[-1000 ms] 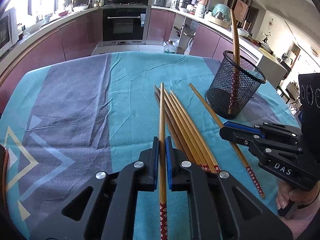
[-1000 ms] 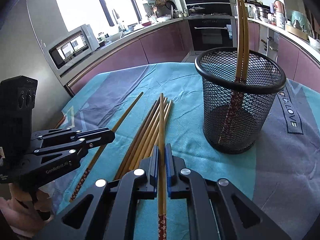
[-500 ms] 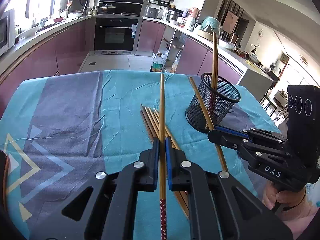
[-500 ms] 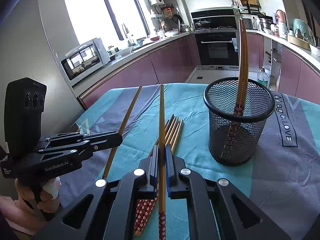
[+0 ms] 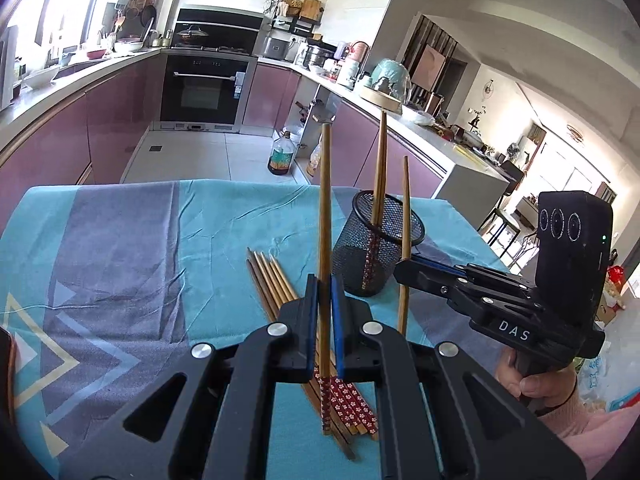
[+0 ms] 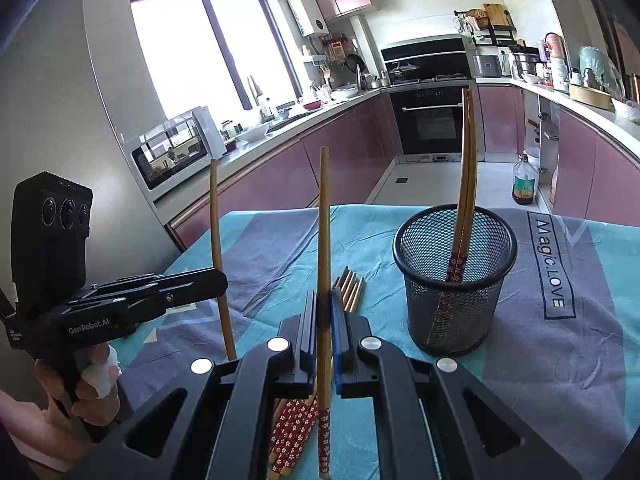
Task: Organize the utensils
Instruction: 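Lift the chopstick upright with the right gripper over the mesh cup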
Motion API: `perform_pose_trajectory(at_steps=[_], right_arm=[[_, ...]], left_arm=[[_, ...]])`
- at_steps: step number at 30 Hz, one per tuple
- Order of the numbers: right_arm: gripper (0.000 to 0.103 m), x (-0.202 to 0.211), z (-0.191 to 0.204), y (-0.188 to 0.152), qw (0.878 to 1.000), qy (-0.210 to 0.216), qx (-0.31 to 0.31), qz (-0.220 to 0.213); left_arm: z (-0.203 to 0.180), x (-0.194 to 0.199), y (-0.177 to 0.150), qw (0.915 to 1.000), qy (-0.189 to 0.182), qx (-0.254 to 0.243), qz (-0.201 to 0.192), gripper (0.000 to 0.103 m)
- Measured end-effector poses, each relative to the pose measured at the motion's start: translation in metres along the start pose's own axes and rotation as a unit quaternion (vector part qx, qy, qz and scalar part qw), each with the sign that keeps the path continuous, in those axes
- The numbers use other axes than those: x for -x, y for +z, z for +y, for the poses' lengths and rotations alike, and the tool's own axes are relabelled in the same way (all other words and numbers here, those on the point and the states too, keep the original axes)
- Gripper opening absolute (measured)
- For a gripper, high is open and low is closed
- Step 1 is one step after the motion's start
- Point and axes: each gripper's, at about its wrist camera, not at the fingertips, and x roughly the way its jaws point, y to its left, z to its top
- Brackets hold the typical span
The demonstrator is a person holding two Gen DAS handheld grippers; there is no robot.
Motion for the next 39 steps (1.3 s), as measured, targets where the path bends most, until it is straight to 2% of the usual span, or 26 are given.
perform_pose_trajectory(at_steps=[6, 13, 18, 30, 39], right_arm=[[0.005, 0.012, 0.0, 0.009, 1.0, 0.002, 0.004, -0.023], [0.005, 0.028, -0.003, 0.025, 0.999, -0.001, 0.014, -0.051], [0.005, 0.04, -0.006, 0.041, 0.997, -0.014, 0.025, -0.074], [0.005, 0.062, -0.024, 0.077, 0.99, -0.054, 0.043, -0.123], [0.005, 0.062, -0.037, 0.091, 0.986, -0.079, 0.048, -0.14]], left_arm=[[-0.008, 0.016, 0.011, 0.9996, -0.016, -0.006, -0.023, 0.007], [-0.015, 0.014, 0.028, 0.9988, -0.028, -0.01, -0.038, 0.007], [-0.022, 0.01, 0.045, 0.9977, -0.041, -0.013, -0.051, 0.007], [-0.053, 0.001, 0.106, 0.9913, -0.058, -0.04, -0.111, 0.007], [-0.064, -0.021, 0.129, 0.9906, -0.054, -0.04, -0.12, 0.007]])
